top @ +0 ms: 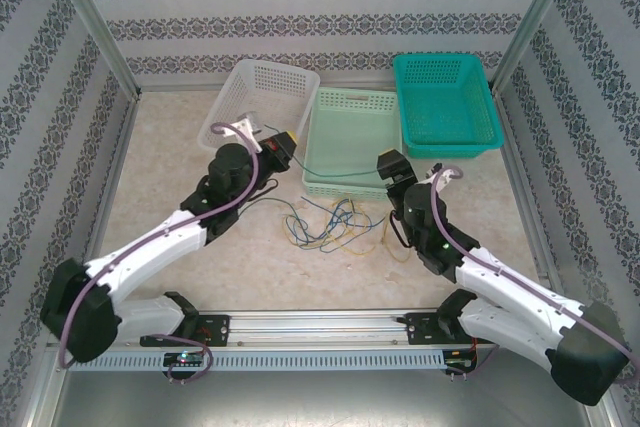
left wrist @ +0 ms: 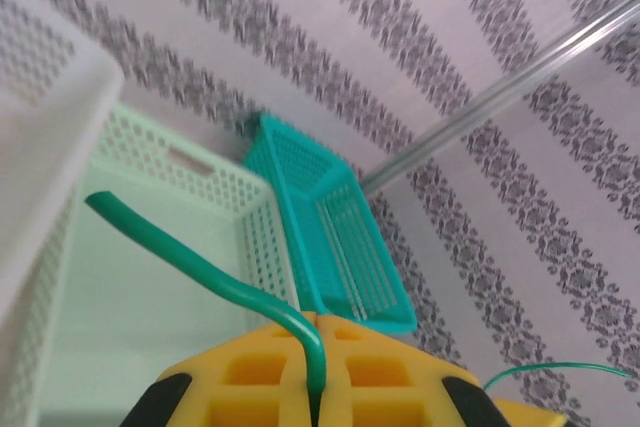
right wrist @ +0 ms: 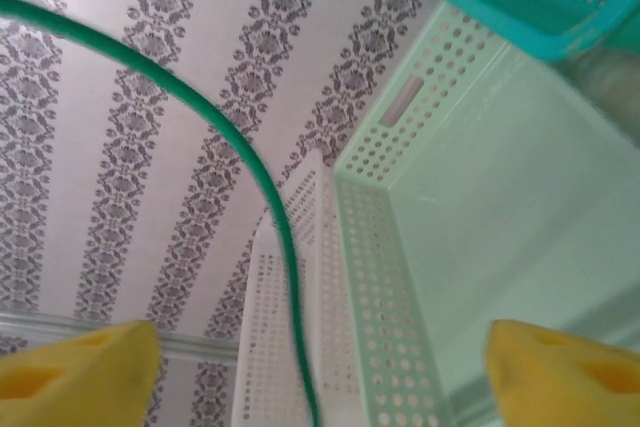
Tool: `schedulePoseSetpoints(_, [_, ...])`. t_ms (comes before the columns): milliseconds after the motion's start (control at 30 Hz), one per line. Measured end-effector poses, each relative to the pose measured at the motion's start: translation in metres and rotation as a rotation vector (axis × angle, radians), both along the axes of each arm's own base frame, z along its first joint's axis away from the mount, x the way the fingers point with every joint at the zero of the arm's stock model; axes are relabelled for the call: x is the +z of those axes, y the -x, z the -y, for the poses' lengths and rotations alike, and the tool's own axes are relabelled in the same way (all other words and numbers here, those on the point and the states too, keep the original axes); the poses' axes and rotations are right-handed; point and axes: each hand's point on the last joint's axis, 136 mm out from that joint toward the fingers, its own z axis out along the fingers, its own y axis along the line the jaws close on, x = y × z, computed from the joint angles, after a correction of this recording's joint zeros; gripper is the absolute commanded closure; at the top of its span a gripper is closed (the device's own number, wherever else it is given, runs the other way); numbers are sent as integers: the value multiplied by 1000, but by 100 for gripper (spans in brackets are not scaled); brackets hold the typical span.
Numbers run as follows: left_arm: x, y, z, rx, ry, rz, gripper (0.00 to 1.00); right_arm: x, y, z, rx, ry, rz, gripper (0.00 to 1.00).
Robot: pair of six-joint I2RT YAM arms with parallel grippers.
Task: Untangle the cables
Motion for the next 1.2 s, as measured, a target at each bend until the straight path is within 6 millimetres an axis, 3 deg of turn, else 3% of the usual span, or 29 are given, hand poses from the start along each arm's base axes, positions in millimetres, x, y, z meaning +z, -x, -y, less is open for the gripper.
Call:
schedulePoseSetpoints(167, [72, 14, -56, 190, -61, 186, 100, -5, -1, 5, 24, 63, -19, 3])
schedulePoseSetpoints(233, [91, 16, -73, 262, -78, 229, 100, -5, 2, 10, 28, 86, -24, 3])
schedulePoseSetpoints(300, [97, 12, -91, 342, -106, 241, 100, -2, 6, 16, 30, 102, -22, 3])
schedulePoseSetpoints(367, [89, 3, -104, 405, -137, 218, 100, 1, 12, 22, 26, 113, -20, 3])
schedulePoseSetpoints(500, [53, -25, -128, 514, -212, 119, 100, 7, 25, 38, 7, 115, -11, 4])
schedulePoseSetpoints(667, [13, -46, -161, 657, -280, -3, 100, -2, 41, 55, -13, 130, -32, 5])
schedulePoseSetpoints(800, [0, -58, -189, 764, -287, -54, 100, -11, 51, 65, -29, 142, -52, 5])
schedulePoseSetpoints(967, [-10, -76, -203, 823, -287, -91, 100, -25, 55, 72, -43, 165, -92, 5])
schedulePoseSetpoints(1200, [-43, -102, -206, 834, -298, -166, 100, -32, 56, 77, -54, 179, -117, 5])
